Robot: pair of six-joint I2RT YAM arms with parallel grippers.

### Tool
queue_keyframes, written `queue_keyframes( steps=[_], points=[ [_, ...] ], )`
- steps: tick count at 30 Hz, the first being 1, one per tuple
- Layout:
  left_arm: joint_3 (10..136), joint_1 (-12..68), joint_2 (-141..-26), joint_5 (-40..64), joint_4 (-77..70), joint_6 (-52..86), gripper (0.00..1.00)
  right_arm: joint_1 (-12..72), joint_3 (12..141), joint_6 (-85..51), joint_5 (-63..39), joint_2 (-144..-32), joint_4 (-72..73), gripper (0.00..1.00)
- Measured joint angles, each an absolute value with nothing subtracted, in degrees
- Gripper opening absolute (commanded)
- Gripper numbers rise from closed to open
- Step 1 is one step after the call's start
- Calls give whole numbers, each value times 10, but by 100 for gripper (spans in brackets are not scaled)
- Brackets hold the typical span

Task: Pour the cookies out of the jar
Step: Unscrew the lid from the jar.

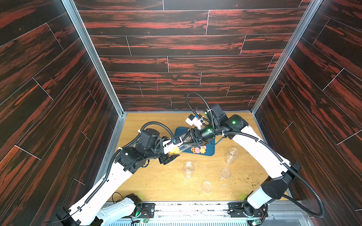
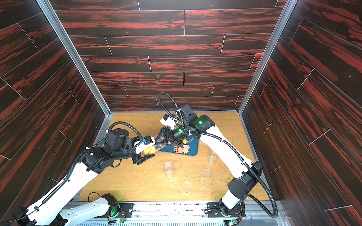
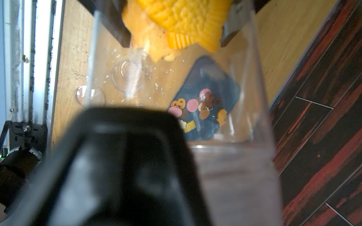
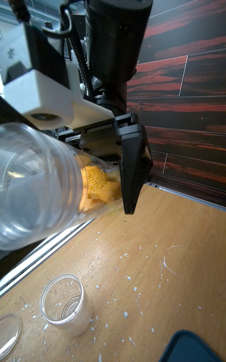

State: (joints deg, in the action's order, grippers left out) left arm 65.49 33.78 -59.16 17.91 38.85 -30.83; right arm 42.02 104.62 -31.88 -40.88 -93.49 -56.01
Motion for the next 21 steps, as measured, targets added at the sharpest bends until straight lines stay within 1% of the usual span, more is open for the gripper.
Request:
queue_keyframes(
  steps=[4, 9, 14, 19, 21],
  points=[
    [655, 338, -591, 180, 392, -308, 67, 421, 1045, -319, -409, -935, -560, 55],
    [655, 338, -586, 179, 394, -309, 61, 423, 1045, -321, -411, -935, -557, 57],
    [655, 338, -582, 178, 396, -309, 60, 425, 1045, -324, -412, -935, -552, 66],
    [655, 338, -580, 178, 397, -306, 55, 425, 1045, -329, -414, -935, -551, 77],
    [655, 338, -580, 177, 399, -304, 55, 425, 1045, -334, -416, -935, -547, 80]
  ],
)
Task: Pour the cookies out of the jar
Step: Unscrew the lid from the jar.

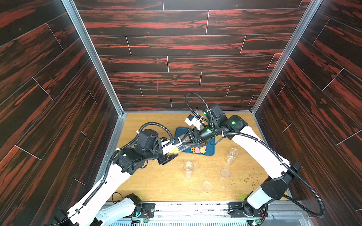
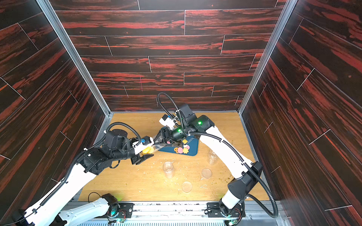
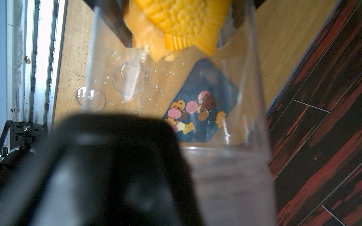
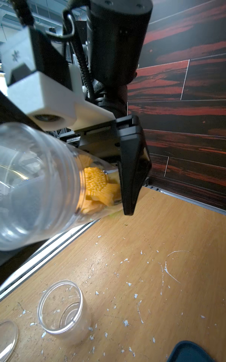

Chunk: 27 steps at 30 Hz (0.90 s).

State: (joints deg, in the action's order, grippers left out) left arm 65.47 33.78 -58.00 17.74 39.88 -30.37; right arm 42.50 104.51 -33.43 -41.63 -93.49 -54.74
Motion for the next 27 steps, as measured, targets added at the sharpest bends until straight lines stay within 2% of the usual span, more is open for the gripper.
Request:
queue_keyframes(
  steps=[2, 13, 23, 27],
  points=[
    [653, 338, -577, 177, 398, -300, 55, 425, 1045, -336, -416, -935, -547, 84],
    [635, 338, -550, 160, 408, -299, 54, 425, 1051, -336, -413, -935, -550, 84],
    [627, 338, -541, 158, 415, -300, 53, 425, 1048, -343, -416, -934, -548, 71],
    [627, 338, -539, 156, 424, -300, 53, 427, 1036, -350, -422, -934, -537, 72]
  ],
)
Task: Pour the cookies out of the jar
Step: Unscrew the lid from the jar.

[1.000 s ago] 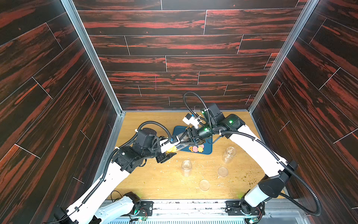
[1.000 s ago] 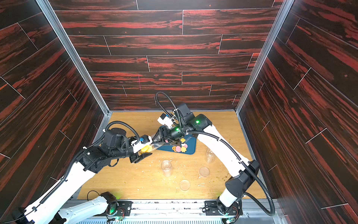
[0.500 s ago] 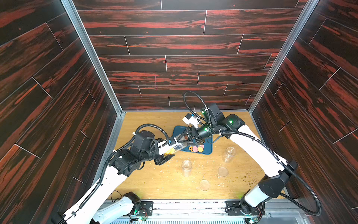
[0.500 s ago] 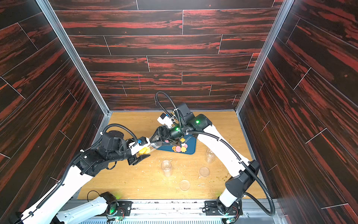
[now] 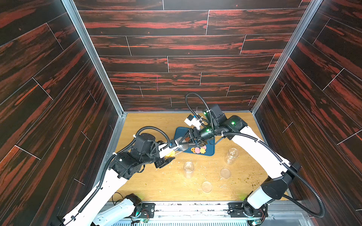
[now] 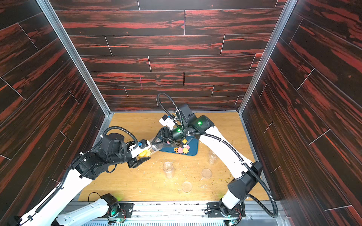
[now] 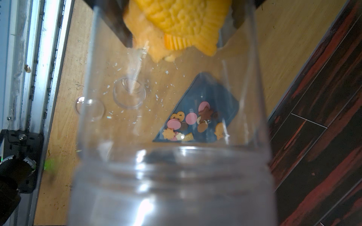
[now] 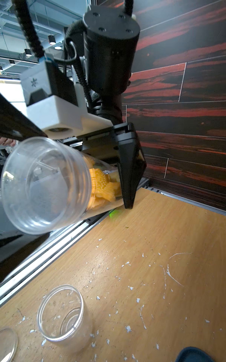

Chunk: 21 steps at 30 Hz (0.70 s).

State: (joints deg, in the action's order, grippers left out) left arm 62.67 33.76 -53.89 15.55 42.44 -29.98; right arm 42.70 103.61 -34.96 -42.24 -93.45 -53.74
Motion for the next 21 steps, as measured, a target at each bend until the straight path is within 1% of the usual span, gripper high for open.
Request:
queue_keyframes(
  steps=[8, 9, 11, 13, 17, 21],
  points=[
    [623, 338, -531, 154, 427, -300, 53, 432, 1035, -350, -425, -935, -534, 72],
    [623, 338, -530, 154, 428, -300, 53, 433, 1035, -350, -424, -935, -535, 72],
    [622, 338, -528, 154, 428, -300, 53, 434, 1035, -352, -425, -935, -534, 78],
    [622, 338, -528, 154, 428, -300, 53, 435, 1035, -350, -427, -935, -533, 79],
    [622, 338, -528, 154, 428, -300, 53, 438, 1035, -350, -428, -935, -532, 79],
    [622, 338, -528, 154, 428, -300, 53, 439, 1035, -350, -428, -936, -531, 73]
  ],
)
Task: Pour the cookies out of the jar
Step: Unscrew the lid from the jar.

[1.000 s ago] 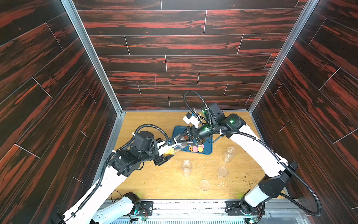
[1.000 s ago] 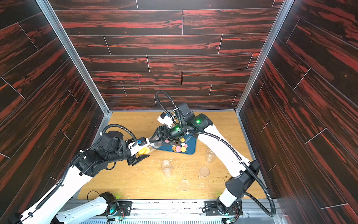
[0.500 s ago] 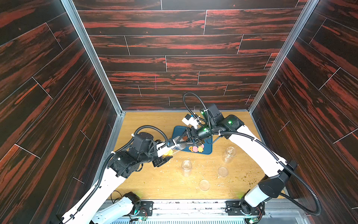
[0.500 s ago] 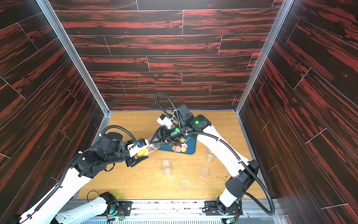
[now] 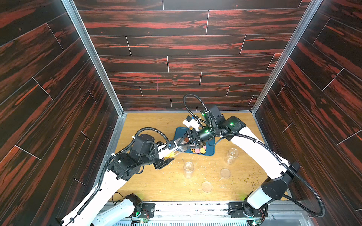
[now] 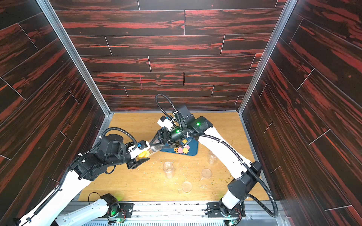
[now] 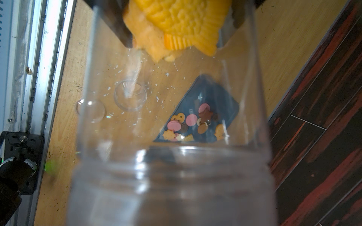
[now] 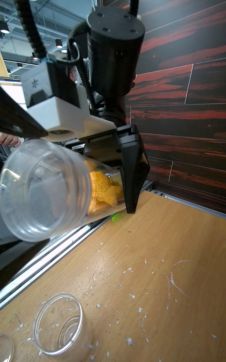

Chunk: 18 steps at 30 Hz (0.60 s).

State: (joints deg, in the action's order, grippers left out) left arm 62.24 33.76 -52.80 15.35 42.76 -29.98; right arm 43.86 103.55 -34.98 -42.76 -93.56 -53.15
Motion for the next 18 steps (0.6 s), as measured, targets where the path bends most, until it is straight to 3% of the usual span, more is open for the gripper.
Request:
queue_keyframes(
  steps=[6, 18],
  points=[
    [622, 338, -528, 154, 427, -300, 53, 438, 1035, -348, -425, -936, -533, 64],
    [622, 337, -540, 154, 437, -300, 52, 439, 1020, -267, -395, -932, -533, 62]
  ],
)
